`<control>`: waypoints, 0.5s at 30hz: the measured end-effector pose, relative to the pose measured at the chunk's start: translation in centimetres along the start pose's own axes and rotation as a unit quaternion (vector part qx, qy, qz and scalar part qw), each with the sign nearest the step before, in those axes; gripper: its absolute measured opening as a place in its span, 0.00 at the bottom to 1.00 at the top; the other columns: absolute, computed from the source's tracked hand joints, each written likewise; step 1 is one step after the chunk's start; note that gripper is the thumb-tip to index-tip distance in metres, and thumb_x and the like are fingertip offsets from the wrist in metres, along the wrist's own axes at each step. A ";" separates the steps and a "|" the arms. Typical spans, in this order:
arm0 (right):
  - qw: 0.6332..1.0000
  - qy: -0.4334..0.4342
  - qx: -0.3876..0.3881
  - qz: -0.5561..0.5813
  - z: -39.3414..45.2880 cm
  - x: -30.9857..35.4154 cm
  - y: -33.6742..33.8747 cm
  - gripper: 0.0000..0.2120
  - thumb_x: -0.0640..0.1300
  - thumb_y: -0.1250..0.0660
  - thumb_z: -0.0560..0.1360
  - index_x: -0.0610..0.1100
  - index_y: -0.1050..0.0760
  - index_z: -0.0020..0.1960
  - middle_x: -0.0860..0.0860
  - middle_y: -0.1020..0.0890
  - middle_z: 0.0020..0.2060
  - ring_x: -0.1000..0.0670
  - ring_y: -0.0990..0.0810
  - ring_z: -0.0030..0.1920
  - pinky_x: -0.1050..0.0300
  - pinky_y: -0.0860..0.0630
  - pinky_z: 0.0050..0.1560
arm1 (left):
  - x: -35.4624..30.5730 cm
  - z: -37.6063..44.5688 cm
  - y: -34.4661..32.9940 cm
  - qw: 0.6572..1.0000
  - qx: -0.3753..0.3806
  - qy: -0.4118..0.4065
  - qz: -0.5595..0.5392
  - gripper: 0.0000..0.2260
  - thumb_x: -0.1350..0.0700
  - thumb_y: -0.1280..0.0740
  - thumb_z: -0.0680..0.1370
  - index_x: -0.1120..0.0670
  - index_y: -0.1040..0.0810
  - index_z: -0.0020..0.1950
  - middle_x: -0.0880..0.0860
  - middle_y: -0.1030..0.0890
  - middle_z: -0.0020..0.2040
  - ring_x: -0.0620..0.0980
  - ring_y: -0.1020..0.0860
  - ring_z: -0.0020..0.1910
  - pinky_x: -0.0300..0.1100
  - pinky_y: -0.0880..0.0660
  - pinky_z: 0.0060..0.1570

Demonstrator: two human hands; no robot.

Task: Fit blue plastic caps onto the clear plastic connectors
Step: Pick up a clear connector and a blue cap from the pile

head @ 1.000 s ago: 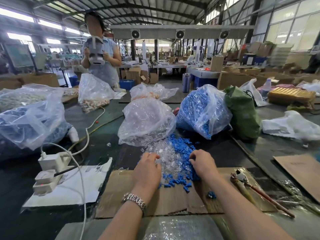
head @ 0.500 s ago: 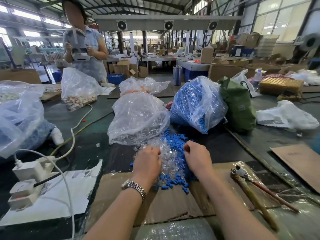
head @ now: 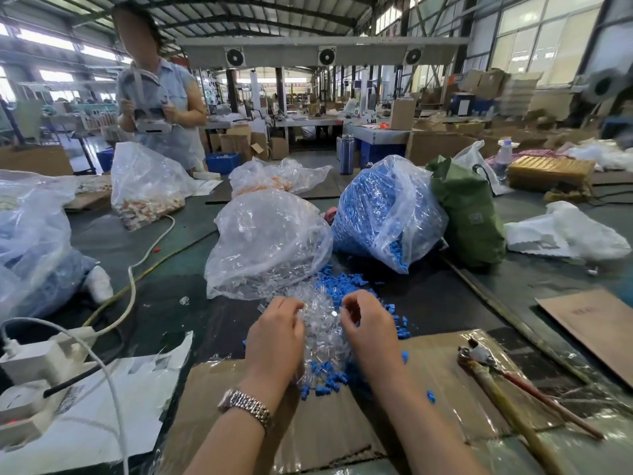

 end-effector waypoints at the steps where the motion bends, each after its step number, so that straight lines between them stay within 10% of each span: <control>1: 1.000 0.003 0.003 0.002 -0.1 0.1 -0.1 0.00 0.42 0.34 0.80 0.45 0.24 0.51 0.53 0.22 0.43 0.55 0.24 0.43 0.57 0.25 0.45 | 0.1 0.1 0.1 1.000 -0.003 0.004 -0.019 0.10 0.59 0.34 0.82 0.50 0.19 0.60 0.46 0.21 0.53 0.40 0.23 0.40 0.33 0.25 0.42; 10: 0.999 0.014 0.037 0.014 -0.6 0.5 -1.3 0.06 0.48 0.29 0.78 0.48 0.25 0.51 0.58 0.23 0.42 0.61 0.25 0.42 0.69 0.28 0.45 | -0.6 -0.5 -0.9 0.994 0.023 -0.004 -0.105 0.12 0.65 0.32 0.79 0.50 0.17 0.57 0.46 0.23 0.52 0.42 0.22 0.41 0.27 0.26 0.48; 15: 0.995 -0.007 0.069 0.071 -0.5 0.1 -2.0 0.04 0.43 0.25 0.75 0.47 0.18 0.49 0.54 0.19 0.43 0.54 0.19 0.45 0.52 0.21 0.51 | -0.8 -0.6 -0.8 0.993 0.018 -0.016 -0.116 0.14 0.67 0.33 0.79 0.50 0.17 0.57 0.46 0.22 0.51 0.39 0.24 0.44 0.26 0.29 0.47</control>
Point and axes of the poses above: each hand's wrist, its own z-axis towards the middle knuckle, its own y-axis out of the back of the hand, x = y × z, the point moved 8 cm from there along z, towards the middle knuckle
